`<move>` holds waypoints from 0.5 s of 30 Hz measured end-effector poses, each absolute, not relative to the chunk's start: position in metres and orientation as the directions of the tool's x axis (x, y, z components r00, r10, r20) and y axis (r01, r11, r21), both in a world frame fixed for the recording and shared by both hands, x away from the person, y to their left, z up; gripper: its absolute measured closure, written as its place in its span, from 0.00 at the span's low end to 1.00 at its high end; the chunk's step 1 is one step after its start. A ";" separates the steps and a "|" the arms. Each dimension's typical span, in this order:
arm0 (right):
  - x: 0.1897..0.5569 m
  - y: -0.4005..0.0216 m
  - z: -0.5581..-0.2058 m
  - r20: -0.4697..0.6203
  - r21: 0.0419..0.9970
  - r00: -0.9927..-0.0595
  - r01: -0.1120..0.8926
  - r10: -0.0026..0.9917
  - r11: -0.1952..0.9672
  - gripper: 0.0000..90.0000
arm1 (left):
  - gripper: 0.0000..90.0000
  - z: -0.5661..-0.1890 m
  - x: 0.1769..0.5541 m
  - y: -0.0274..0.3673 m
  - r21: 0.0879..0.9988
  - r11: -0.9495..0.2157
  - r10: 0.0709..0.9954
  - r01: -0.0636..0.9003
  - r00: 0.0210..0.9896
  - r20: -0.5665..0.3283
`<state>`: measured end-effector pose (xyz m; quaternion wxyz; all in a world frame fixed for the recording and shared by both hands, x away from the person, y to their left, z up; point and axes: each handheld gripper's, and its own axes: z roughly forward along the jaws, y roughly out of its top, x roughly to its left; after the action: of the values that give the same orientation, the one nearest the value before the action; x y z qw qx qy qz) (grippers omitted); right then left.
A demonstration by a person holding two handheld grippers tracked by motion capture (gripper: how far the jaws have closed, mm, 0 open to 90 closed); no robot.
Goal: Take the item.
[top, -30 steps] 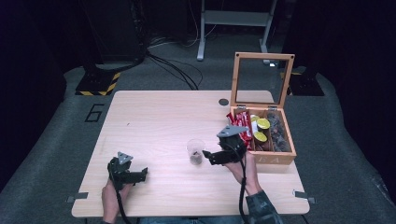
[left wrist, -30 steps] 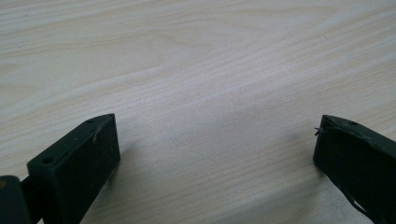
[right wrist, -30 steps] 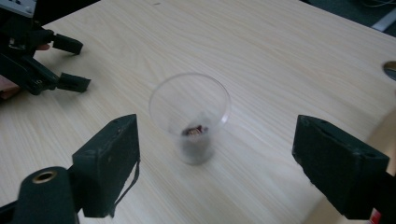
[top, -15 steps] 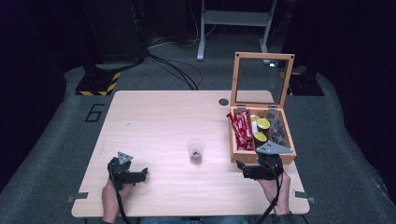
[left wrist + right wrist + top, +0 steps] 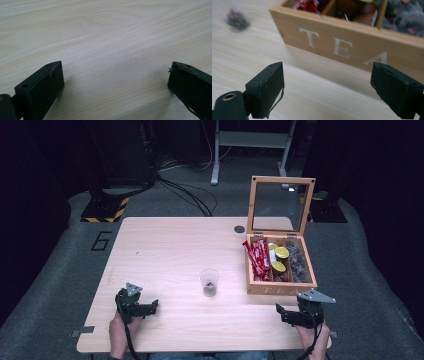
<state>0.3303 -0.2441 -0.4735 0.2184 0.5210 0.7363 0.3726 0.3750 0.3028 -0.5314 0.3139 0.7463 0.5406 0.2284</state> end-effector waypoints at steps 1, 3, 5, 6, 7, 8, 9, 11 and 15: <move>0.331 -0.248 -0.479 0.063 0.771 -0.353 0.611 0.934 0.179 0.12 | 0.00 -0.531 0.375 0.303 0.715 -0.220 0.950 0.663 0.312 0.002; 0.331 -0.254 -0.489 0.080 0.758 -0.326 0.634 0.942 0.156 0.12 | 0.00 -0.531 0.375 0.303 0.715 -0.219 0.950 0.663 0.312 0.002; 0.333 -0.259 -0.499 0.076 0.748 -0.310 0.646 0.948 0.151 0.12 | 0.00 -0.531 0.375 0.303 0.715 -0.220 0.950 0.663 0.312 0.002; 0.334 -0.261 -0.503 0.070 0.738 -0.296 0.658 0.953 0.150 0.12 | 0.00 -0.531 0.375 0.303 0.715 -0.220 0.950 0.663 0.313 0.002; 0.335 -0.264 -0.507 0.061 0.734 -0.290 0.661 0.955 0.154 0.12 | 0.00 -0.531 0.375 0.303 0.716 -0.220 0.950 0.663 0.313 0.002; 0.336 -0.266 -0.511 0.055 0.731 -0.280 0.665 0.958 0.153 0.12 | 0.00 -0.531 0.375 0.303 0.716 -0.220 0.950 0.663 0.313 0.002; 0.337 -0.267 -0.513 0.047 0.725 -0.268 0.672 0.962 0.152 0.12 | 0.00 -0.531 0.376 0.303 0.719 -0.228 0.948 0.657 0.318 0.010; 0.337 -0.269 -0.518 0.033 0.722 -0.252 0.675 0.967 0.152 0.12 | 0.00 -0.532 0.376 0.302 0.725 -0.213 0.951 0.655 0.308 0.001; 0.339 -0.270 -0.525 -0.004 0.706 -0.236 0.688 0.972 0.170 0.08 | 0.00 -0.532 0.376 0.302 0.725 -0.214 0.951 0.655 0.309 0.001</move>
<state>0.3386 -0.2700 -0.5254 0.2376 0.5707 0.7269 0.2989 0.3759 0.3021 -0.5320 0.3188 0.7435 0.5400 0.2324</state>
